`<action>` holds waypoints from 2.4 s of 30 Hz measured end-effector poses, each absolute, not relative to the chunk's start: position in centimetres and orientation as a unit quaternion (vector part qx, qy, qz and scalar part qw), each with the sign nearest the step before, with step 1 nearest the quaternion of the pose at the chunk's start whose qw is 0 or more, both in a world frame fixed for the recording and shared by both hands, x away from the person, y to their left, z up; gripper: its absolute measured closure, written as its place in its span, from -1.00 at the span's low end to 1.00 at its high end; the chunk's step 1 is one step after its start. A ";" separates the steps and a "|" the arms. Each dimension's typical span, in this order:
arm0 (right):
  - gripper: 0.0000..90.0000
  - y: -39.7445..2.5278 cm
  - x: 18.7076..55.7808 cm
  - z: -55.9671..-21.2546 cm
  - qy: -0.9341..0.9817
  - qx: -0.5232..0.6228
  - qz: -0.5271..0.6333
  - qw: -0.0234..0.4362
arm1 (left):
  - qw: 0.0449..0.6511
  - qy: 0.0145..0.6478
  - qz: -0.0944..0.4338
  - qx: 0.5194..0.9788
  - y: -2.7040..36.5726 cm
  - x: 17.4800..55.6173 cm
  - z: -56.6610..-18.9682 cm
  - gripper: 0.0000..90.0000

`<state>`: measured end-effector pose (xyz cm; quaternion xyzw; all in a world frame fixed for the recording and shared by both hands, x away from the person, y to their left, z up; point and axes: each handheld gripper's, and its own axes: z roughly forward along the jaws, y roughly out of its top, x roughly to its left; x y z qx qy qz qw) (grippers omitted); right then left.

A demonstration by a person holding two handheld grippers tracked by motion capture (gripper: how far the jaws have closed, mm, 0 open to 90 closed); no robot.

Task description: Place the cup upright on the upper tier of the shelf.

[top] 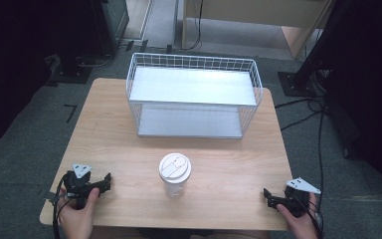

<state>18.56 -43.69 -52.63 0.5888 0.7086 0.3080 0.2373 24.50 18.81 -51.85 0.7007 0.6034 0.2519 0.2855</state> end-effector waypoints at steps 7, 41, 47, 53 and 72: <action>-0.92 -43.7 18.6 -52.6 0.708 0.589 0.308 0.238 | 0.280 0.598 0.243 0.710 18.5 24.7 -51.9 -0.95; -0.92 -43.7 18.5 -52.6 0.707 0.591 0.310 0.236 | 0.441 0.402 0.135 0.791 4.1 19.6 -46.7 -0.96; -0.91 -43.7 18.5 -52.6 0.707 0.590 0.309 0.236 | 0.441 0.394 0.123 0.797 2.1 19.7 -46.4 -0.96; -0.91 -43.7 18.5 -52.6 0.708 0.590 0.309 0.236 | 0.447 0.383 0.126 0.798 1.0 19.7 -46.1 -0.95; -0.90 -43.8 18.4 -52.6 0.708 0.589 0.310 0.237 | 0.489 0.396 0.178 0.757 -1.4 21.0 -44.8 -0.72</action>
